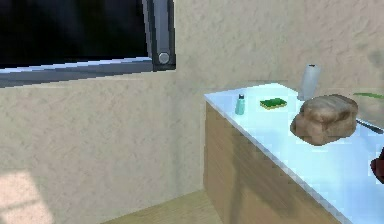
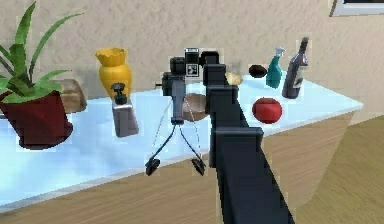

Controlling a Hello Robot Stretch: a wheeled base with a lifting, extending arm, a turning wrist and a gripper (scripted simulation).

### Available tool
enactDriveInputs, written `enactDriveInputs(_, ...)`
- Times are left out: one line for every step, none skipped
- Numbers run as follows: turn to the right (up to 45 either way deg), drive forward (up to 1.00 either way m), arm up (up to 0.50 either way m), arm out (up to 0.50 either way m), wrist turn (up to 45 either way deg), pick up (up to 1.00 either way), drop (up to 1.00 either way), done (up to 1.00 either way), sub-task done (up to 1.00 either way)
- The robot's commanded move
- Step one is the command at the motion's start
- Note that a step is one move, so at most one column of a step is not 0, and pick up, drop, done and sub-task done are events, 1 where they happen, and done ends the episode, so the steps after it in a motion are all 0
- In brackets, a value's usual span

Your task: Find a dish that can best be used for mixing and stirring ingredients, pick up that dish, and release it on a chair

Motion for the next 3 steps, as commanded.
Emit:
enactDriveInputs(0.0, 0.0, 0.0, 0.0, 45.0, 0.0, 0.0, 0.0, 0.0)
enactDriveInputs(0.0, 0.0, 0.0, 0.0, 45.0, 0.0, 0.0, 0.0, 0.0)
enactDriveInputs(0.0, 0.0, 0.0, 0.0, 45.0, 0.0, 0.0, 0.0, 0.0)
